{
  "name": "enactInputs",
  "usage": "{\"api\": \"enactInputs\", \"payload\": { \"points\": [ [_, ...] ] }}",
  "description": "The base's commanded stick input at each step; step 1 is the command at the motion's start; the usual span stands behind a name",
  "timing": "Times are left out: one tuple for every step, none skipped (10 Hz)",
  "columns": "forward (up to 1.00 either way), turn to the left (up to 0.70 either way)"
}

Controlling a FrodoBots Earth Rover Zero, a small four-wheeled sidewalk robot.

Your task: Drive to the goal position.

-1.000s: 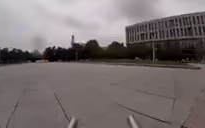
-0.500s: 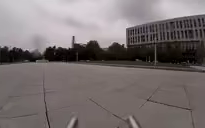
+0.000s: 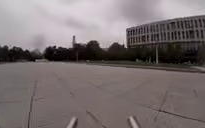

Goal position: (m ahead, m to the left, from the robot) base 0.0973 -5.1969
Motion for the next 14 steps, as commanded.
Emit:
{"api": "enactInputs", "payload": {
  "points": [
    [0.8,0.14],
    [0.8,0.0],
    [0.8,0.04],
    [0.8,0.17],
    [0.8,0.31],
    [0.84,0.0],
    [0.85,0.0],
    [0.85,0.0],
    [0.85,0.0],
    [0.85,0.0],
    [0.85,0.0],
    [0.85,0.0],
    [0.85,0.0],
    [0.85,0.0]
  ]
}}
